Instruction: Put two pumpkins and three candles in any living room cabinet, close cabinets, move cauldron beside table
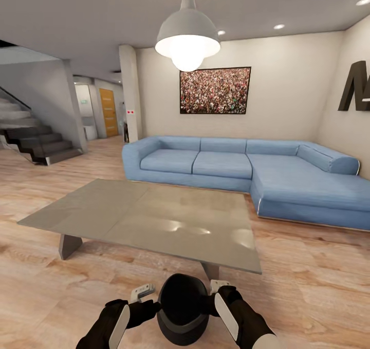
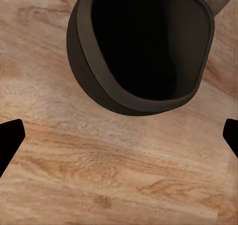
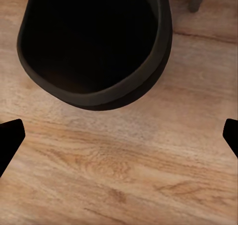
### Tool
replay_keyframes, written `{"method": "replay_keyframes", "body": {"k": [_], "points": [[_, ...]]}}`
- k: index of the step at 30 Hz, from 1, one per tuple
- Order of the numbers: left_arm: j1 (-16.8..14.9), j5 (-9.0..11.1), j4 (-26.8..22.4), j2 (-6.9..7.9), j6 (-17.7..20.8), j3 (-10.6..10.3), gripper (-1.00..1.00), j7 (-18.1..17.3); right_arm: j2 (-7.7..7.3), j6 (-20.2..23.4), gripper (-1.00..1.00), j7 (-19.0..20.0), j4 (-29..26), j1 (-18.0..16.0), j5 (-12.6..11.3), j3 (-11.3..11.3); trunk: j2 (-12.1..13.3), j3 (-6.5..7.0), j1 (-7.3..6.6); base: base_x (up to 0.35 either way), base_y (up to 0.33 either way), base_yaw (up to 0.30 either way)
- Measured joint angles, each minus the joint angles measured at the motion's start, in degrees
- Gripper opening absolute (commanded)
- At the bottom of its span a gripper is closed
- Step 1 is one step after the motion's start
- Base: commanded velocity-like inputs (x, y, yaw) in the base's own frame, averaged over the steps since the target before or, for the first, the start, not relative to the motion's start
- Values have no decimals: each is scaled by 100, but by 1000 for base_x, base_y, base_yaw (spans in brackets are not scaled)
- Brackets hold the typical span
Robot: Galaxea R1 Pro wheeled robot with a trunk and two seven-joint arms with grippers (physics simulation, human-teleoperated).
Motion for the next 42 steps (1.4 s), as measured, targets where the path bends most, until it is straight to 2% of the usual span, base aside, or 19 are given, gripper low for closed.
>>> {"method": "replay_keyframes", "body": {"k": [30,36,42], "points": [[0,0,0,1,-1,0,100,0,0,1,100,-32,-5,0,0,-20,1203,538,-659,-6,0,0],[0,1,0,7,-1,12,100,0,0,-1,100,-51,-5,-1,10,4,1444,646,-791,0,0,167],[0,-1,0,1,-1,237,100,0,0,-2,100,-59,-5,-1,6,29,1445,647,-791,0,0,277]]}}
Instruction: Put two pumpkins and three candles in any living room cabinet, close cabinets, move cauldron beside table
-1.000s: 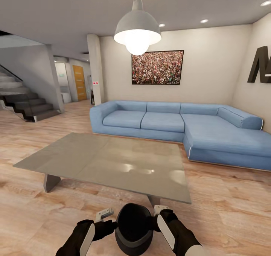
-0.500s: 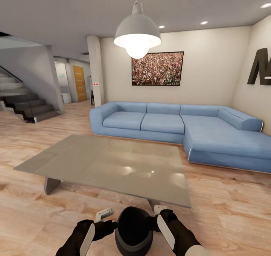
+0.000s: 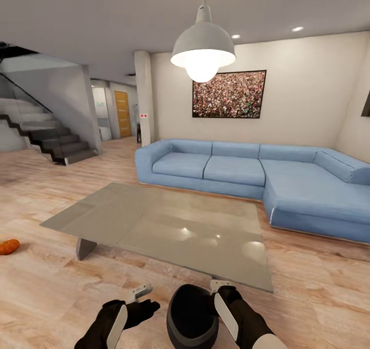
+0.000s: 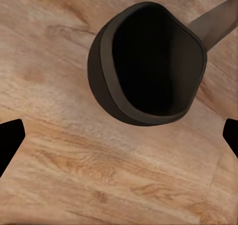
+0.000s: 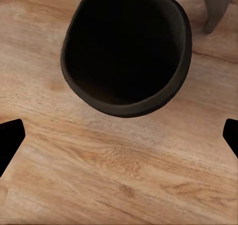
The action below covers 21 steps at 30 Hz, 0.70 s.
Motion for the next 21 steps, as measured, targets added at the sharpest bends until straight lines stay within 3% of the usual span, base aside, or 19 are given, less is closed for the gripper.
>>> {"method": "replay_keyframes", "body": {"k": [13,21], "points": [[0,0,-1,5,0,60,100,0,0,-11,100,-1,5,2,-2,-10,0,-1,0,0,0,46],[0,0,-8,7,-6,61,100,0,0,-1,100,-8,9,1,-12,1,0,-26,0,0,0,224]]}}
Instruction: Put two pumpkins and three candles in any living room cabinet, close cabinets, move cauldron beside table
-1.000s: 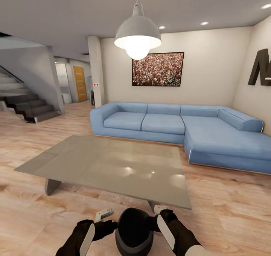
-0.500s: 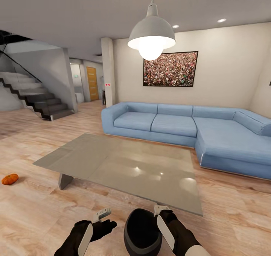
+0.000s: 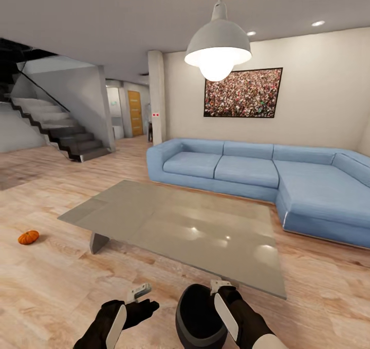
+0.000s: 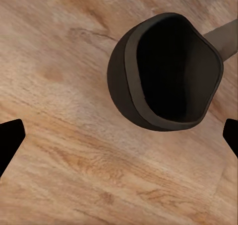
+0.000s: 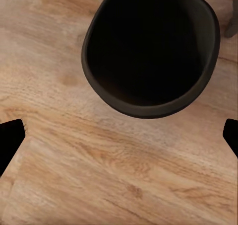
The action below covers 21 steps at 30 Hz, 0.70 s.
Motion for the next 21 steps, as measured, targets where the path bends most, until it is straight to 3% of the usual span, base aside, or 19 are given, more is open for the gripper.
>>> {"method": "replay_keyframes", "body": {"k": [7,21], "points": [[0,3,-1,9,-11,0,100,0,0,16,100,-3,0,-1,28,9,0,-35,0,-48,0,257],[0,4,-9,10,-12,110,100,0,0,44,100,-299,4,-1,10,26,0,-112,0,-219,0,253]]}}
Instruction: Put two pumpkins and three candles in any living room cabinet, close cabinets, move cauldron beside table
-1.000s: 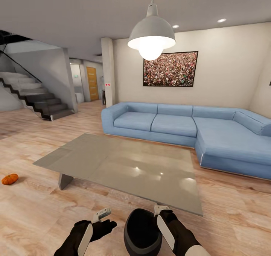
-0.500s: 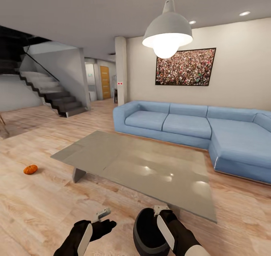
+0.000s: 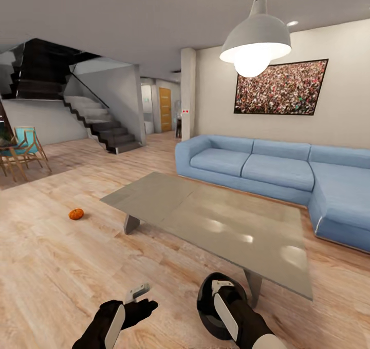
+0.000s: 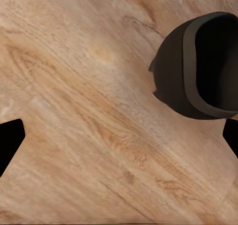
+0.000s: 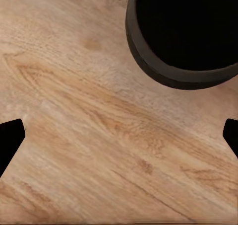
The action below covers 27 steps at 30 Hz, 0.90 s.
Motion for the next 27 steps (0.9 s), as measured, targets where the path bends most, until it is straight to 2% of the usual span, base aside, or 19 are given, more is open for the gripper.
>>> {"method": "replay_keyframes", "body": {"k": [3,9,14,17,27], "points": [[0,-1,-3,3,0,3,100,0,0,2,100,-8,-1,0,6,1,0,-18,0,-197,0,240],[0,4,-5,98,8,78,100,0,0,1,100,-43,1,0,9,1,0,-55,0,-36,0,237],[0,5,-3,105,9,90,100,0,0,-3,100,-45,-1,0,9,1,0,-86,0,-3,0,237],[0,5,-3,105,9,91,100,-3,0,-7,100,-45,-3,0,11,2,119,-51,-65,0,0,236],[0,5,-6,107,11,92,100,-17,0,5,100,-46,-4,0,35,9,120,-112,-66,0,0,236]]}}
